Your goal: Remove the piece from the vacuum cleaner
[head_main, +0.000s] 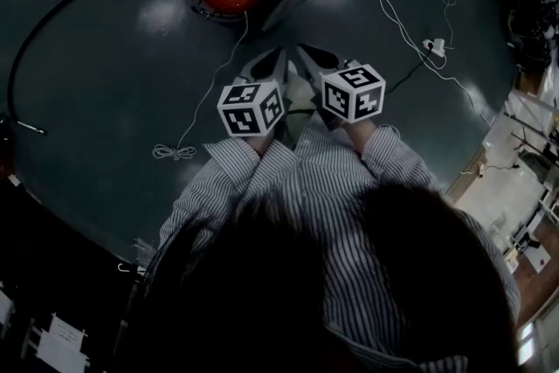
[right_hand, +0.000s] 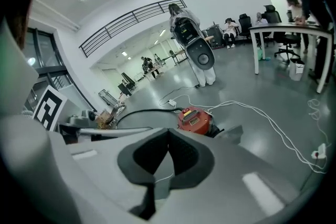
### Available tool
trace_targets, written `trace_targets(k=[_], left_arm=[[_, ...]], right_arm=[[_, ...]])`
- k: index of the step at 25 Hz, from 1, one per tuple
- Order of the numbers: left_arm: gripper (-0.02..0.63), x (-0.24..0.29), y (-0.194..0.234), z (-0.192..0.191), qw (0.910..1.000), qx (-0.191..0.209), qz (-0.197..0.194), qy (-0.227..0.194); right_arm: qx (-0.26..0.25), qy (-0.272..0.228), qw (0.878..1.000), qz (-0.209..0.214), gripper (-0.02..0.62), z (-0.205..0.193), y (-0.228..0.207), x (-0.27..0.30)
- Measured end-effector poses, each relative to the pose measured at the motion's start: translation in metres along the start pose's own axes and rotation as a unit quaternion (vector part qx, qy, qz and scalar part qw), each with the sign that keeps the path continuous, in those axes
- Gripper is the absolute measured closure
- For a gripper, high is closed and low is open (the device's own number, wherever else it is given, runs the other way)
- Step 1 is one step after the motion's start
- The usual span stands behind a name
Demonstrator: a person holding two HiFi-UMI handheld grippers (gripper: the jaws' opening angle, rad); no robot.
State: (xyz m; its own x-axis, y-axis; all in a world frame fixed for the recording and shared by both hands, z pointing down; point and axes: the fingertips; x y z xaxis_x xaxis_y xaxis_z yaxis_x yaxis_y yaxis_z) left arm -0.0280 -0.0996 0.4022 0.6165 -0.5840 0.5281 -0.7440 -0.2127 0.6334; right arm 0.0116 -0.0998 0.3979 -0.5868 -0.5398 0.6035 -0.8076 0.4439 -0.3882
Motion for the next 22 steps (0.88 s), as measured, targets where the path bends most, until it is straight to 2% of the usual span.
trace_targets(k=[5, 12, 15, 19, 22], left_arm=[[0.600, 0.022, 0.024, -0.014, 0.9991, -0.041, 0.014, 0.004], [0.600, 0.089, 0.069, -0.047, 0.9987, -0.036, 0.036, 0.010], [0.600, 0.118, 0.098, -0.070, 0.9975, -0.052, 0.046, 0.009], [0.600, 0.157, 0.141, -0.096, 0.9959, -0.074, 0.052, -0.001], [0.600, 0.179, 0.168, -0.114, 0.9956, -0.079, 0.051, 0.000]], right_arm=[[0.013, 0.016, 1.000, 0.000, 0.594, -0.010, -0.024, 0.028], [0.049, 0.082, 0.995, 0.025, 0.592, -0.064, -0.072, 0.106], [0.063, 0.103, 0.992, 0.029, 0.592, -0.096, -0.098, 0.145], [0.065, 0.099, 0.993, 0.024, 0.591, -0.131, -0.135, 0.195], [0.095, 0.091, 0.991, 0.011, 0.586, -0.153, -0.160, 0.220]])
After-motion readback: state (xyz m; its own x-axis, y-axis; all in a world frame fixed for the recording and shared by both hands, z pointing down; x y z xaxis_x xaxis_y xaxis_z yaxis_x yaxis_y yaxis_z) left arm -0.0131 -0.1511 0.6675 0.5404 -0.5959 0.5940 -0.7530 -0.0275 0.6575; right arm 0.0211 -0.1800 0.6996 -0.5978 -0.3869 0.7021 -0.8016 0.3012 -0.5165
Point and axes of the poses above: the fingertips, and each gripper's own axes: x forward along the fingers, y to its left, z out of its top, and after that the axes turned 6 degrees about -x, right-handed
